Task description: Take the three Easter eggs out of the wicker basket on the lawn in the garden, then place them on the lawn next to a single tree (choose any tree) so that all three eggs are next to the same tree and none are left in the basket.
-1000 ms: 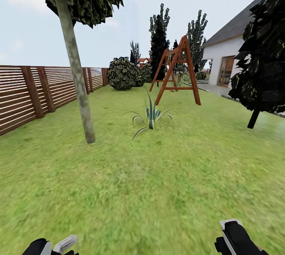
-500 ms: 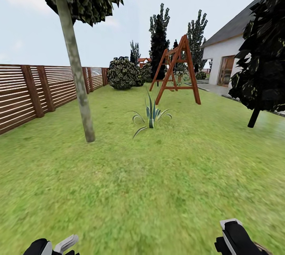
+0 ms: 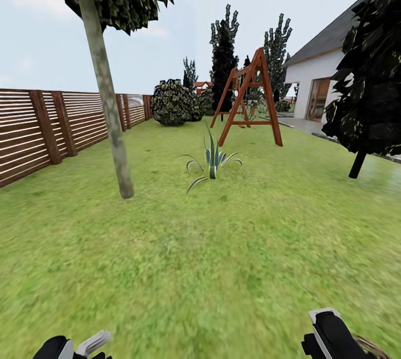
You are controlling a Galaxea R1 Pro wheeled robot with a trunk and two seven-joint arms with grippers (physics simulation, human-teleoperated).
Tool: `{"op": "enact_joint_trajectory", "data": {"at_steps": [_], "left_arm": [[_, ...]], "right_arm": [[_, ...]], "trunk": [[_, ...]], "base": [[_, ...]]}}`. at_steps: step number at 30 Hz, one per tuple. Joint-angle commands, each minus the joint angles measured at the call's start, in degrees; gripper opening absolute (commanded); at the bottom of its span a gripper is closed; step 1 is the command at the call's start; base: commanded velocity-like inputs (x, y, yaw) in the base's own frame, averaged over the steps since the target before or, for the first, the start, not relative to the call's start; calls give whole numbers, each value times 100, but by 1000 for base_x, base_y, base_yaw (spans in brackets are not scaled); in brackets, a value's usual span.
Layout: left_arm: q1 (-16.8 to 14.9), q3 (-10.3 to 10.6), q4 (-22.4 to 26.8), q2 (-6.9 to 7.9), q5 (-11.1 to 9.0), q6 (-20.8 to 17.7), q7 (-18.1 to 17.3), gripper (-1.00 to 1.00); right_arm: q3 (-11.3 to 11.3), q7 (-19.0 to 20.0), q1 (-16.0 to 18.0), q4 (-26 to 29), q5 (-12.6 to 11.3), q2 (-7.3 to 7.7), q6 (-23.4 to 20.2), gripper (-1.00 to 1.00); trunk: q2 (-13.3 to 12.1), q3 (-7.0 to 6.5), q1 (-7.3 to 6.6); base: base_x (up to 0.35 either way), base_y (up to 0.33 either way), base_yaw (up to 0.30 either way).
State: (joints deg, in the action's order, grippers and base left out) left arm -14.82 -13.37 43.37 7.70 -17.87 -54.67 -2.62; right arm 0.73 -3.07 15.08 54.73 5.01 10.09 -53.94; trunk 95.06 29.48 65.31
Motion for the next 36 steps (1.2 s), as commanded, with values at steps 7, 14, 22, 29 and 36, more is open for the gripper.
{"op": "enact_joint_trajectory", "data": {"at_steps": [7, 14, 22, 29, 36], "left_arm": [[-4, -15, 4, -13, 20, -27, -28, 100], [-4, -16, 4, -14, 20, -27, -27, 100], [-4, -15, 4, -22, 20, -27, -26, 100], [-4, -10, 4, -18, 20, -27, -28, 100], [-4, -9, 4, -78, 26, -27, -28, 100]], "right_arm": [[11, 17, 3, 6, 44, 2, -28, 100], [10, 17, 3, 4, 44, 2, -28, 100], [71, 17, 3, 3, 44, 2, -28, 100], [174, 17, 3, 3, 44, 2, -28, 100], [181, 17, 3, 3, 38, 2, -28, 100]], "trunk": [[286, 133, 154], [566, 258, 308], [887, 402, 484], [1168, 528, 637], [1449, 653, 791]], "base": [[0, 0, 0], [0, 0, 0], [0, 0, 0], [0, 0, 0], [0, 0, 0]]}}
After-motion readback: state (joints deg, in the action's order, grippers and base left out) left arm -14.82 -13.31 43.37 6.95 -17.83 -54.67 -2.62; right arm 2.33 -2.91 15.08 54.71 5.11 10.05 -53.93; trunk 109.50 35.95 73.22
